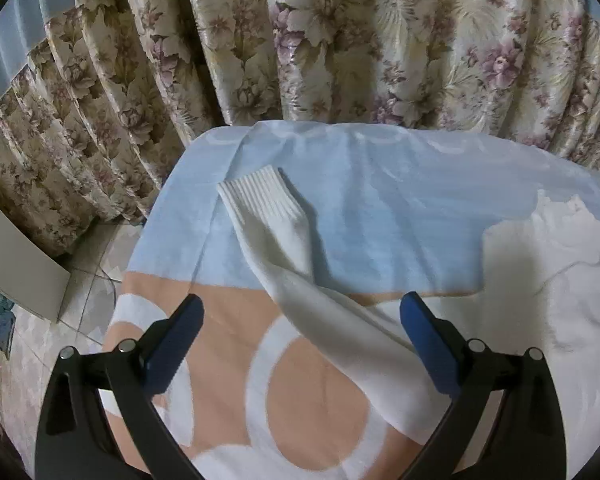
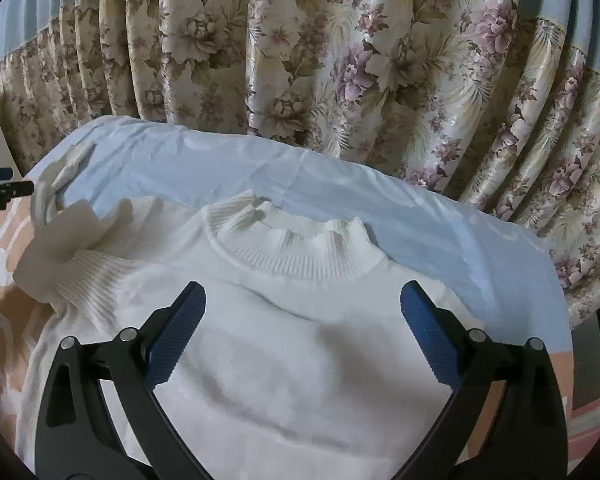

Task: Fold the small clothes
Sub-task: 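Move the left tool to the other sleeve's ribbed cuff, then grasp the cuff with the left tool and fold the sleeve across the body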

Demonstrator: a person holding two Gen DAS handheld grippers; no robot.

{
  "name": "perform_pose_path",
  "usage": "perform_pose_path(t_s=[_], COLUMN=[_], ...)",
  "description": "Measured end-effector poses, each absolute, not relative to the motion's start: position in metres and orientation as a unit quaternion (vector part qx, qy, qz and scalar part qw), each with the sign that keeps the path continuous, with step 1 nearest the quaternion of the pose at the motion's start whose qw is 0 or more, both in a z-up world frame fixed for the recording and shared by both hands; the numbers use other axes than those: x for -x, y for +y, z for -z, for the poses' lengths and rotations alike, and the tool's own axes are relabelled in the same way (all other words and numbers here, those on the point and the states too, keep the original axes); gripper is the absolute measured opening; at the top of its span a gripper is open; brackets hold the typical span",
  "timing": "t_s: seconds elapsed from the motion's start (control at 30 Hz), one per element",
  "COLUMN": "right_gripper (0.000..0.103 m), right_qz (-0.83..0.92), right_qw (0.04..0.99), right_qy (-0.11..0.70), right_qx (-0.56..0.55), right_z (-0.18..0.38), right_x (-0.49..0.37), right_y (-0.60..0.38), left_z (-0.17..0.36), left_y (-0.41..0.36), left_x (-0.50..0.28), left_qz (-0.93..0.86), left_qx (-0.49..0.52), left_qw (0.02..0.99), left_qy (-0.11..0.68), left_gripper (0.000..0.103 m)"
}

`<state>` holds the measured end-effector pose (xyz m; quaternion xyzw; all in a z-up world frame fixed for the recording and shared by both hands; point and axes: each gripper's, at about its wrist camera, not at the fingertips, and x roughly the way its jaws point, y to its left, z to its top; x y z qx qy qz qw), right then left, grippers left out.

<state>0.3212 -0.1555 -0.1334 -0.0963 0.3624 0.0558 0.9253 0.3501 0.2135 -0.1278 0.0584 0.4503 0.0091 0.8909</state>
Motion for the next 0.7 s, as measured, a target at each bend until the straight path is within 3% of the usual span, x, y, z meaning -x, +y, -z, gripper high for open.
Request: perform_pose_path(t_s=[0.6,0.67,0.7], right_gripper=[0.098,0.098,0.098], right_qz=[-0.024,-0.025,-0.025], right_qw=[0.917,0.916,0.916], right_qy=[0.382,0.385,0.386], right_qx=[0.112,0.112,0.112], right_z=[0.142,0.144,0.144], right_x=[-0.314,-0.314,-0.313], right_y=[-0.171,-0.172,-0.172], left_z=[0.141,0.15,0.155], left_y=[0.241,0.249,0.252], left_x=[-0.391,-0.401,-0.405], left_qz=[0.005,0.016,0.023], left_qx=[-0.039,-0.019,-0.006], left_qw=[0.884,0.878,0.872], left_qy=[0.466,0.479,0.488], left_gripper=[0.099,0.093,0.082])
